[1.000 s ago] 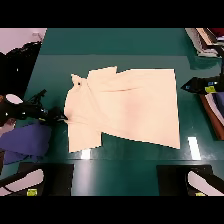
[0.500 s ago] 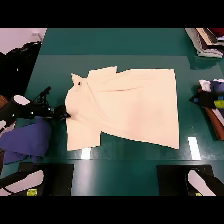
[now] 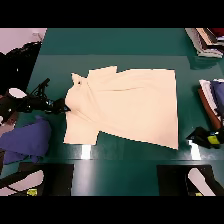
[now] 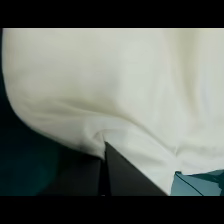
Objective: Fold the shirts.
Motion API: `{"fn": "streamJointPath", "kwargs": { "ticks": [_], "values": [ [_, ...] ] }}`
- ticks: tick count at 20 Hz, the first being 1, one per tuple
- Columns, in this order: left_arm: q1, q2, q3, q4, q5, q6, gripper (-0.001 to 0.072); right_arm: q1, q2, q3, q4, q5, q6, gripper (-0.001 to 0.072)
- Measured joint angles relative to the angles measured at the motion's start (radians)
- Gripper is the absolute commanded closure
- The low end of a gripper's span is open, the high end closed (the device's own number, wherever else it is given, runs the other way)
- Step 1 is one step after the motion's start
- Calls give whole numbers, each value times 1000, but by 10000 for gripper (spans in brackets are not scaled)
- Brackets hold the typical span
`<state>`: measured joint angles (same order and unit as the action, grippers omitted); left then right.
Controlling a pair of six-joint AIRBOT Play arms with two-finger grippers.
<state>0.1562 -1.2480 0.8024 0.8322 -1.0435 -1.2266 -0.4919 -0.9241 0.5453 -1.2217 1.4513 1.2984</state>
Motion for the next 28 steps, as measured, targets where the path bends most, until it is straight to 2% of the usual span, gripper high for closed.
{"fn": "streamJointPath", "kwargs": {
  "ticks": [7, 8, 10, 11, 16, 20, 23, 28],
  "values": [
    [0, 0, 5, -2, -4, 4, 686, 153, -108, -62, 33, -27, 36, 340],
    [0, 0, 5, -2, -4, 5, 686, 176, -115, -64, 33, -29, 41, 440],
    [0, 0, 5, -2, -4, 5, 686, 224, -124, -67, 28, -47, 47, 590],
    [0, 0, 5, -2, -4, 5, 686, 244, -120, -69, 29, -60, 47, 698],
    [0, 74, 10, 5, -6, 5, 687, 312, -1, -31, 19, -126, 52, 697],
    [2, 211, 126, 8, -30, 1, 686, 324, 122, 183, 56, -164, 60, 697],
    [2, 303, 348, 8, -56, -18, 686, 327, 166, 445, 84, -241, 68, 697],
    [2, 377, 885, 6, -53, -35, 686, 327, 132, 953, 88, -313, 66, 697]
  ]
}}
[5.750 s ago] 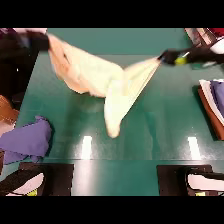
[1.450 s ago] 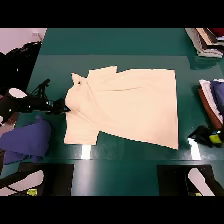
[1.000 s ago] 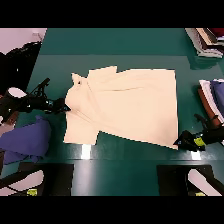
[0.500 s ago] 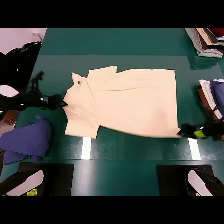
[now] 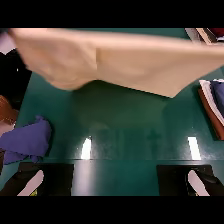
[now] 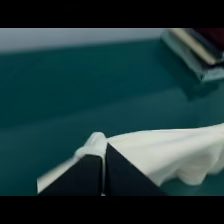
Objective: Fold the shirts.
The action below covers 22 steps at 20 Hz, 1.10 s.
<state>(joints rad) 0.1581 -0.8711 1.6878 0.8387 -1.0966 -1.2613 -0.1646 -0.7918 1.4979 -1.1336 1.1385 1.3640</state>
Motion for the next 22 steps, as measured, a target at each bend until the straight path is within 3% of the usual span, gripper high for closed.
{"fn": "streamJointPath", "kwargs": {
  "ticks": [5, 10, 16, 22],
  "values": [
    [0, 18, 406, -7, 44, -41, 686, 0, -66, 399, -87, 43, -9, 697],
    [0, 22, 531, -103, 29, -88, 687, 0, -67, 538, -236, 137, -12, 697],
    [0, -2, 291, -117, -31, -106, 687, 20, -77, 369, -286, 195, -12, 697],
    [-1, -190, -71, -68, -143, -110, 686, 114, -320, 150, -301, 259, -12, 697]
  ]
}}
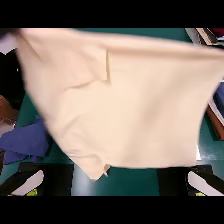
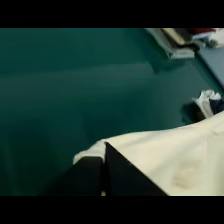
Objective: Fold the shirts.
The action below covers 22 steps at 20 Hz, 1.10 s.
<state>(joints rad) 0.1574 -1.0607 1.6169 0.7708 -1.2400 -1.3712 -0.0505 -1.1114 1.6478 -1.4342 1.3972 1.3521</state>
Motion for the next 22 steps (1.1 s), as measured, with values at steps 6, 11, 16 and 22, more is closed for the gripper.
{"fn": "streamJointPath", "kwargs": {
  "ticks": [6, 11, 16, 22],
  "values": [
    [0, -309, -187, 8, 81, 66, 686, 23, -339, -85, 2, -47, 0, 697],
    [-19, -512, -192, -74, 336, 134, 686, 33, -572, 60, 19, -146, 31, 697],
    [-52, -583, -131, -89, 426, 232, 686, 39, -680, 203, 24, -139, 73, 698],
    [-48, -597, -124, 144, 223, 197, 687, 47, -705, 240, 26, 31, 78, 698]
  ]
}}
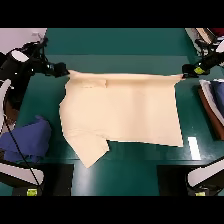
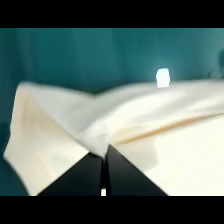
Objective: Fold the shirts.
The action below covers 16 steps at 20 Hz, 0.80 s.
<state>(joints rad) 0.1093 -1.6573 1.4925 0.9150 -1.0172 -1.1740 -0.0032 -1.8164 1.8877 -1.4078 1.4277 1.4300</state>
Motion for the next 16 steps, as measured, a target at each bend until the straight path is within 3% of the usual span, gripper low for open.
{"fn": "streamJointPath", "kwargs": {
  "ticks": [6, 12, 13, 14, 15, 16],
  "values": [
    [0, -1, -56, 108, -118, -45, 686, 25, 39, -97, -1, 89, 0, 699],
    [0, -1, -74, 128, -168, -72, 683, 32, 172, -390, 1, -47, 3, 696],
    [0, -1, -75, 130, -179, -80, 621, 32, 186, -424, 0, -65, 4, 693],
    [0, -1, -76, 135, -191, -89, 323, 32, 196, -456, 1, -79, 4, 615],
    [0, -1, -76, 143, -197, -100, 176, 32, 203, -480, 2, -87, 5, 402],
    [1, -1, -76, 148, -204, -115, 175, 30, 208, -500, 9, -95, 5, 355]
  ]
}}
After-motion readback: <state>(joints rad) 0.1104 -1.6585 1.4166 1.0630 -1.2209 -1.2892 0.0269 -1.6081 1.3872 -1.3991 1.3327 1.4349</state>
